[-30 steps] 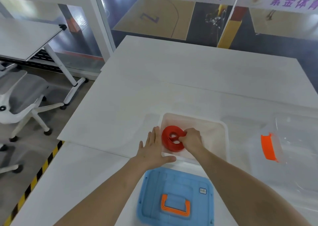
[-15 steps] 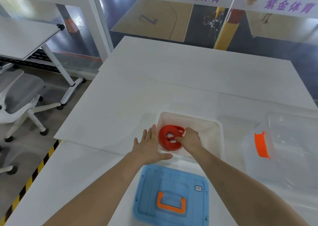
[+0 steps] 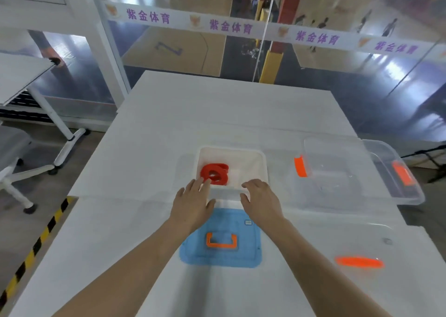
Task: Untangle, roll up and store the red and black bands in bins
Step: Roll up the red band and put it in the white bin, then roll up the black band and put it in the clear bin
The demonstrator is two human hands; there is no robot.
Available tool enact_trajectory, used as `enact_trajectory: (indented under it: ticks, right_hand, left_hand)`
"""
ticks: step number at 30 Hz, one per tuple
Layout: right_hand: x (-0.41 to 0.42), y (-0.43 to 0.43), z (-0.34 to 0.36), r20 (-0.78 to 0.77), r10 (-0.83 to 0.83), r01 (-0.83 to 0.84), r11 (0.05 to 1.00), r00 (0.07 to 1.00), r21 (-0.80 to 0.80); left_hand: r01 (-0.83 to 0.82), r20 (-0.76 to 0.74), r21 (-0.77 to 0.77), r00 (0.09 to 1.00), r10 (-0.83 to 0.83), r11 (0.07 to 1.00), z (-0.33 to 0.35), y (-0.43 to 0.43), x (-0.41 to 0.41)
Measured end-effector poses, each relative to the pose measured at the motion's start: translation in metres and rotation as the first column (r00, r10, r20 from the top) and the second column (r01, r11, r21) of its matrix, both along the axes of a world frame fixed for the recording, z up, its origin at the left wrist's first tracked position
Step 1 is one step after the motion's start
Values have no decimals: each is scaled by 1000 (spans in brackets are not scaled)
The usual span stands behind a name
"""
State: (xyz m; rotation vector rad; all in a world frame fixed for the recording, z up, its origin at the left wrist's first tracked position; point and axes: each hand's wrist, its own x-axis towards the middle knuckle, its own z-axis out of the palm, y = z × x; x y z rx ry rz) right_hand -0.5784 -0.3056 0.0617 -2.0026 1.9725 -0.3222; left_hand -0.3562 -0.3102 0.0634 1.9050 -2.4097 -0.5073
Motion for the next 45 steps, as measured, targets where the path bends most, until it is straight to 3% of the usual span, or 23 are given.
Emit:
enact_trajectory:
  ticks: [3,12,21,27,34,42,45]
  right_hand:
    - [-11,77,9,-39,-53,51,998,998,-34]
    - [-70,278,2,-61,-298,292,952,953,-87]
    - [-171,395,-33,-58,-462,462,887,885,-16]
    - [-278,439,-66,-59,-459,462,884,887,66]
    - [-396,483,-104,-99,-343,357,908,934,218]
    - [-437,516,-121,-57,-226,222,820,972,527]
    - [-441,521,-133,-66,-162,172,837,985,519]
  left_hand:
    - [70,-28,-63,997,-72,996,9,57,-12]
    - [287,-75,2,955,-287,958,-5,193,-89]
    - [468,-46,116,884,-465,876,-31,272,-180]
    - [522,-39,159,852,-523,838,-66,316,-273]
    - [532,-85,198,846,-526,823,-108,388,-379]
    - [470,10,343,864,-504,813,-134,431,-419]
    - [433,35,368,878,-478,823,-142,435,-423]
